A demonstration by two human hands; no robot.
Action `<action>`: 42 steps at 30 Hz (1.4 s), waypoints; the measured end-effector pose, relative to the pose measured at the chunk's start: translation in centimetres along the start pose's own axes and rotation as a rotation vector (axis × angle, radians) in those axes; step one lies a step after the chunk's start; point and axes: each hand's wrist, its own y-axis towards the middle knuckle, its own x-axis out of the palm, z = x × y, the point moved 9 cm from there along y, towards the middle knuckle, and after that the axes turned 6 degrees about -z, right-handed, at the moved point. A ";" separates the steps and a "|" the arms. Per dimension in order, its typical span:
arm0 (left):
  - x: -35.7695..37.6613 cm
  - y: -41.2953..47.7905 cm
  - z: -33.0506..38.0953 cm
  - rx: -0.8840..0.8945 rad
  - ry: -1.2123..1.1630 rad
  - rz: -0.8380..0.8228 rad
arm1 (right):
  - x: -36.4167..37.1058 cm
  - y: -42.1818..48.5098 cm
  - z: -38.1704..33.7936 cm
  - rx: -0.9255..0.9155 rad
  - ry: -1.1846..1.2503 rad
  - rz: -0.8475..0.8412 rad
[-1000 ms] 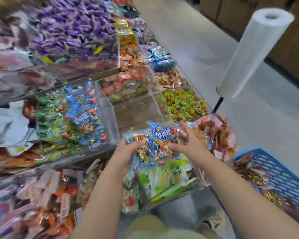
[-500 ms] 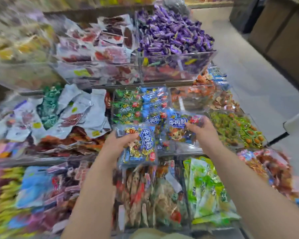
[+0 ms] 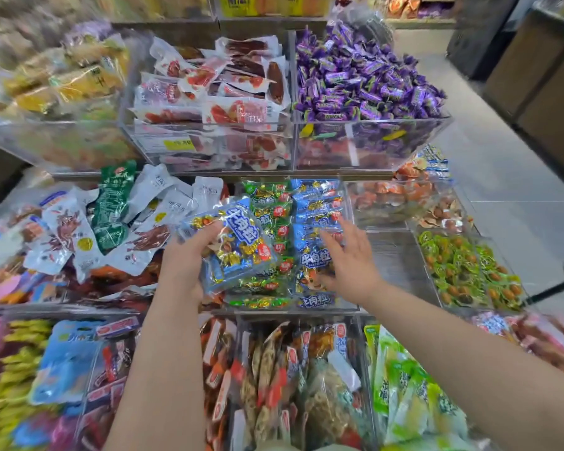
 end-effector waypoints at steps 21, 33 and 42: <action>2.0 4.7 -0.9 -0.013 0.018 -0.028 | 2.0 5.7 -1.1 -0.021 -0.403 -0.083; 6.1 3.0 -3.8 -0.036 0.120 -0.266 | -5.1 2.0 1.4 -0.017 0.699 0.218; 11.3 1.1 -6.7 -0.112 0.203 -0.412 | -4.9 -1.9 1.8 0.159 1.245 -0.049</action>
